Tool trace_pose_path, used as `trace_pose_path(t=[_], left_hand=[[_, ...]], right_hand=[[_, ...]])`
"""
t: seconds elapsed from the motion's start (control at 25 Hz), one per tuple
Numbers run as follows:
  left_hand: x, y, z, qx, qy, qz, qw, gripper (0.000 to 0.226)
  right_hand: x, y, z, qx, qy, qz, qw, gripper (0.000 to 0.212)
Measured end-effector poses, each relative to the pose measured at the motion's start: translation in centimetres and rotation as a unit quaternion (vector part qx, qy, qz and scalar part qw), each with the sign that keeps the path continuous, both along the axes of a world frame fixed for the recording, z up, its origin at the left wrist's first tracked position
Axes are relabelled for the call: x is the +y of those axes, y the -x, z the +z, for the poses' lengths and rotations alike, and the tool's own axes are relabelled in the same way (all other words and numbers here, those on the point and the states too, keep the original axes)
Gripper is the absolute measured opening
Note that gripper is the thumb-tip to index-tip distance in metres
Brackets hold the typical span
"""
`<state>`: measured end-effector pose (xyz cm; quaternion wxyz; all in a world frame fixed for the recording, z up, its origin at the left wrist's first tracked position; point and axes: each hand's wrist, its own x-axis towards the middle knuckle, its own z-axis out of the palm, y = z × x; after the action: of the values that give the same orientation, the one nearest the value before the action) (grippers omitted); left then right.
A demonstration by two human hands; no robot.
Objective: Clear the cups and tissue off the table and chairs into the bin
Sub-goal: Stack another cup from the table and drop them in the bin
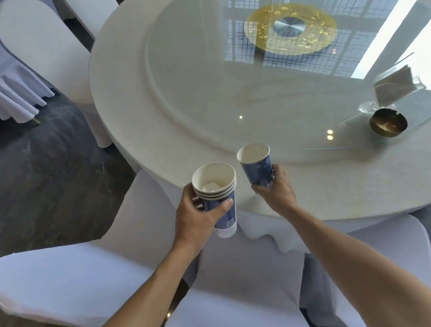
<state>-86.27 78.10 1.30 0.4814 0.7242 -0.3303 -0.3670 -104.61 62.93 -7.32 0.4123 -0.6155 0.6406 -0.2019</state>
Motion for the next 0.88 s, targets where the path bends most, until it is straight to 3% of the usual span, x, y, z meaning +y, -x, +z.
trace_pose_path(t=[0.12, 0.24, 0.36, 0.6, 0.88], left_hand=[[-1.4, 1.0, 1.9, 0.037, 0.041, 0.026, 0.998, 0.083], [-3.3, 3.5, 4.6, 0.067, 0.091, 0.012, 0.993, 0.077], [-4.8, 7.9, 6.2, 0.090, 0.111, -0.059, 0.988, 0.078], [-4.1, 20.0, 5.8, 0.061, 0.092, -0.234, 0.966, 0.089], [-0.8, 33.6, 7.3, 0.034, 0.080, -0.335, 0.938, 0.094]], right_hand=[[4.8, 2.6, 0.8, -0.030, 0.006, -0.011, 0.999, 0.055], [9.5, 6.8, 1.3, -0.048, -0.033, -0.042, 0.997, 0.057], [13.2, 11.0, 2.2, -0.047, -0.050, -0.049, 0.996, 0.059], [16.7, 19.5, 6.3, -0.089, 0.005, -0.125, 0.988, 0.056], [20.7, 32.0, 11.2, -0.100, 0.092, -0.159, 0.978, 0.059]])
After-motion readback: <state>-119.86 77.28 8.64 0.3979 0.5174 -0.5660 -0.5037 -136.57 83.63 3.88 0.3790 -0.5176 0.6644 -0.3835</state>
